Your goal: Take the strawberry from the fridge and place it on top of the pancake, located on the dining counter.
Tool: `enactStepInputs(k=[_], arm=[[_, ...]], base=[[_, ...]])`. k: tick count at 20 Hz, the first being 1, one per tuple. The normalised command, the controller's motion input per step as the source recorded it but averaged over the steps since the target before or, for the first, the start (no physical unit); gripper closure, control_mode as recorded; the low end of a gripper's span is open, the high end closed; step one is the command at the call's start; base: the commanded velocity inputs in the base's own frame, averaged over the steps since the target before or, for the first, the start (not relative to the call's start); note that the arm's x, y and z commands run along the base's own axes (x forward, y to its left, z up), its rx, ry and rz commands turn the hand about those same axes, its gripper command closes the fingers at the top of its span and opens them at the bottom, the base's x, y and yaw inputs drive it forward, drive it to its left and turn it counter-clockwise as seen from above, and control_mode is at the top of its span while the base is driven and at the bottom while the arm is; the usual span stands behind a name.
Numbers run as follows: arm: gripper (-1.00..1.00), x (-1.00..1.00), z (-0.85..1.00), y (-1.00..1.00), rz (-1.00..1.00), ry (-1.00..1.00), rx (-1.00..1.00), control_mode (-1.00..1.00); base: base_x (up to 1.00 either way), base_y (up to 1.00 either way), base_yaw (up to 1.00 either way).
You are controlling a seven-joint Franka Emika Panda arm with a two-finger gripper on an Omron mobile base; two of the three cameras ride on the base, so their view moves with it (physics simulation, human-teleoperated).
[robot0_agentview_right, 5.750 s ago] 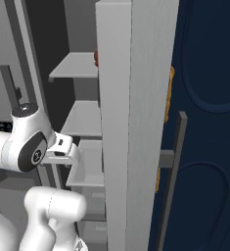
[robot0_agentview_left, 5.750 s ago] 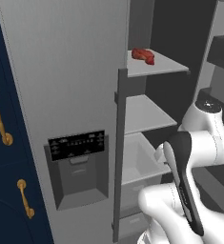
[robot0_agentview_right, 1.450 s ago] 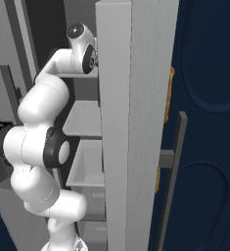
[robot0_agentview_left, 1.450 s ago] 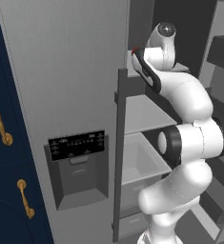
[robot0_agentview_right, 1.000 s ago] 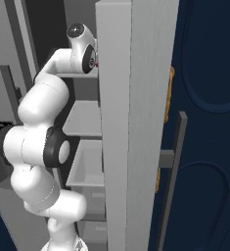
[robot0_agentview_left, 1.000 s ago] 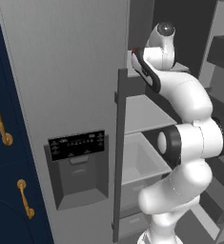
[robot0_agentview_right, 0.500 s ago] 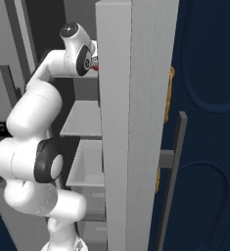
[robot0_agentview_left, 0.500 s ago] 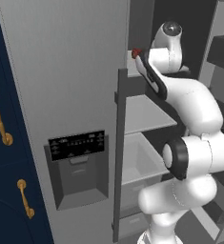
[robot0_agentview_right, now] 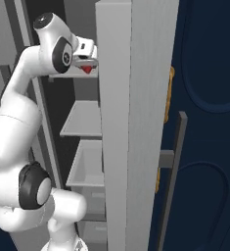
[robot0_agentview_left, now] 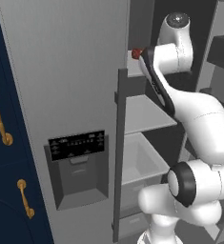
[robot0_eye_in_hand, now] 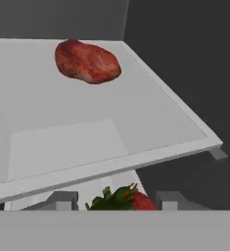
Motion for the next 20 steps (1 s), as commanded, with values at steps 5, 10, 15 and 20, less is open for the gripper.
enactStepInputs(k=[5, 10, 15, 20], arm=[[1.0, -1.0, -0.21, 0.02, -0.03, -0.02, 0.12, -1.0], [1.0, -1.0, -0.17, 0.06, -0.06, -0.01, 0.18, -1.0], [1.0, -1.0, -0.18, 0.12, -0.05, 0.08, 0.07, -1.0], [1.0, -1.0, -0.79, 0.08, -0.01, 0.29, 0.0, -1.0]], base=[[0.0, 0.0, 0.0], [0.0, 0.0, 0.0], [0.0, 0.0, 0.0], [0.0, 0.0, 0.0]])
